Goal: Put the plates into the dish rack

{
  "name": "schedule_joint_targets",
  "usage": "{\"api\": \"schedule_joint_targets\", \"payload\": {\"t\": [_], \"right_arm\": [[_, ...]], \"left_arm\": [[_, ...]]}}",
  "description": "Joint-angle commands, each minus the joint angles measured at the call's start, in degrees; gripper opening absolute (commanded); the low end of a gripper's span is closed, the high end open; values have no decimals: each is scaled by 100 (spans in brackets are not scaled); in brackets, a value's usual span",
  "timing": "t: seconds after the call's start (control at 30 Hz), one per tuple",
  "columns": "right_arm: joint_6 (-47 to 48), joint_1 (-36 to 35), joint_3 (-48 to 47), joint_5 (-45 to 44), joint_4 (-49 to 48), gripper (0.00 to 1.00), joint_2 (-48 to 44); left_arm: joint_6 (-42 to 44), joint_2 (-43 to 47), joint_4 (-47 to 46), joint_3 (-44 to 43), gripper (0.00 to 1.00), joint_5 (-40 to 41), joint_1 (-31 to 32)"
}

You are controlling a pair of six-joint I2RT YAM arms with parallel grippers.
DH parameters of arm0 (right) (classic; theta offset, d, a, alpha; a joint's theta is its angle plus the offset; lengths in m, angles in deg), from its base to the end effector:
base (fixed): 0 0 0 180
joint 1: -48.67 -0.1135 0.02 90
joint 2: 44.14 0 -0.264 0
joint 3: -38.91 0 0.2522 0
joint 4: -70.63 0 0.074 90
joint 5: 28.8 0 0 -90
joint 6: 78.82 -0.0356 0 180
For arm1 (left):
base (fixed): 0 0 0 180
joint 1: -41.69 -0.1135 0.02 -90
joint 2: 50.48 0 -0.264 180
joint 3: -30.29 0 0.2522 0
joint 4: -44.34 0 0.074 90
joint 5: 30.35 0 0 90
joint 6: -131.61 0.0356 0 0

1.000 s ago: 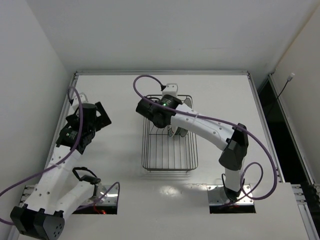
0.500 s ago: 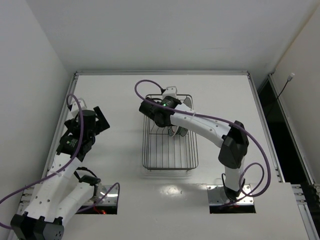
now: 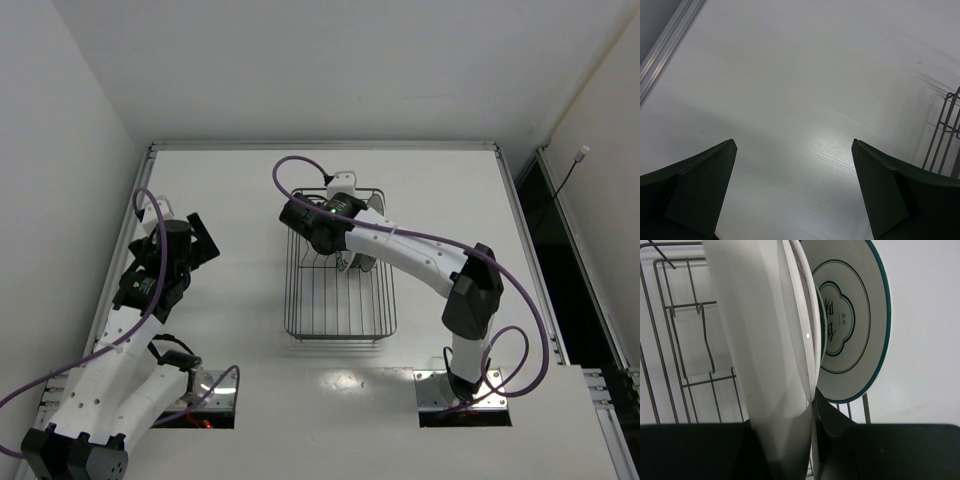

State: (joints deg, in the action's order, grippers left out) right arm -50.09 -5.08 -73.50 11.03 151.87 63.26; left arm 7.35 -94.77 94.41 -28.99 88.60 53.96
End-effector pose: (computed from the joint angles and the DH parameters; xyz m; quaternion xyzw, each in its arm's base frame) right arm 0.2427 0.2848 0.2934 0.1097 0.8939 -0.1345 0.4133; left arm 0.1607 -0.0173 0.3026 -0.2770 0.8214 0.0274 0.4978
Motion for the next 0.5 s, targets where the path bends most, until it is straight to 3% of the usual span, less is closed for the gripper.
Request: {"api": "schedule_joint_targets", "payload": {"t": [0.0, 0.33, 0.47], "right_arm": [[-165, -30, -5, -239, -297, 0, -97], [71, 85, 399, 543, -939, 0, 422], [72, 85, 347, 483, -991, 0, 475]], "left_arm": [[86, 61, -151, 17, 100, 93, -58], [86, 61, -151, 17, 100, 93, -58], [86, 61, -151, 17, 100, 146, -58]]}}
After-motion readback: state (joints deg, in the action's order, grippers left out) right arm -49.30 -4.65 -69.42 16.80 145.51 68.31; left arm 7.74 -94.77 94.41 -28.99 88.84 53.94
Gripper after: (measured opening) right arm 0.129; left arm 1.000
